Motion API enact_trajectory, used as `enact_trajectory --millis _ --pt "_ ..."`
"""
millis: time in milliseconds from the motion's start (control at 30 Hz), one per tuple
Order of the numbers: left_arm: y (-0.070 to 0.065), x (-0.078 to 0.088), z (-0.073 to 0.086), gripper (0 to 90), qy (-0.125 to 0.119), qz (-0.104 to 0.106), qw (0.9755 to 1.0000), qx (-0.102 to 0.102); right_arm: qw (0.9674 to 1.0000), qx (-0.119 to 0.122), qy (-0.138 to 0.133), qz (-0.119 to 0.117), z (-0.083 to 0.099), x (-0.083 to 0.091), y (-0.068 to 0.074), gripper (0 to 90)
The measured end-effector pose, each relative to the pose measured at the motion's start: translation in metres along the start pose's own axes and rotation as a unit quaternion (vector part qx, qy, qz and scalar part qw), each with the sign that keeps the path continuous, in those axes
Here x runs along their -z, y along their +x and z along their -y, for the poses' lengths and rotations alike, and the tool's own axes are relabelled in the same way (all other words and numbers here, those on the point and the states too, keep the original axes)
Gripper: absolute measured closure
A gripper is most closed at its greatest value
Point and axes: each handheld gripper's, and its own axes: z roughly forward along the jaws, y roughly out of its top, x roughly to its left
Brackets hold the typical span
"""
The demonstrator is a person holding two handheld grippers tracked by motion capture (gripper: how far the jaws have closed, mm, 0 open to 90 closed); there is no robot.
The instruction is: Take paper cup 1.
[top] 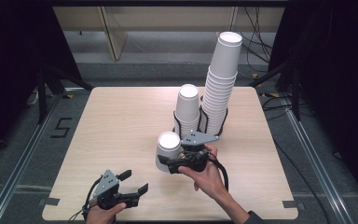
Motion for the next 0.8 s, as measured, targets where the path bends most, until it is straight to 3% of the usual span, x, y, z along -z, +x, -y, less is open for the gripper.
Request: enact_trajectory --millis 100,367,533,567,800 --pt "0.000 -0.001 0.000 14.6 -0.004 0.003 1.0000 -0.001 1.0000 0.003 0.007 0.005 0.002 -0.001 0.002 19.0" --pt "0.000 -0.001 0.000 14.5 0.000 0.001 1.0000 -0.006 0.9996 -0.001 0.024 -0.012 0.019 -0.013 0.004 19.0" --pt "-0.001 -0.001 0.000 14.6 0.000 0.001 1.0000 -0.007 0.9995 -0.012 0.025 -0.015 0.022 -0.013 0.006 19.0" --pt "-0.001 -0.001 0.000 14.6 0.000 0.002 1.0000 -0.007 0.9996 0.005 0.023 -0.015 0.022 -0.013 0.004 19.0" --pt "-0.001 -0.001 0.000 14.5 -0.004 0.007 0.9999 -0.010 0.9995 -0.003 0.029 -0.013 0.027 -0.012 0.006 19.0"
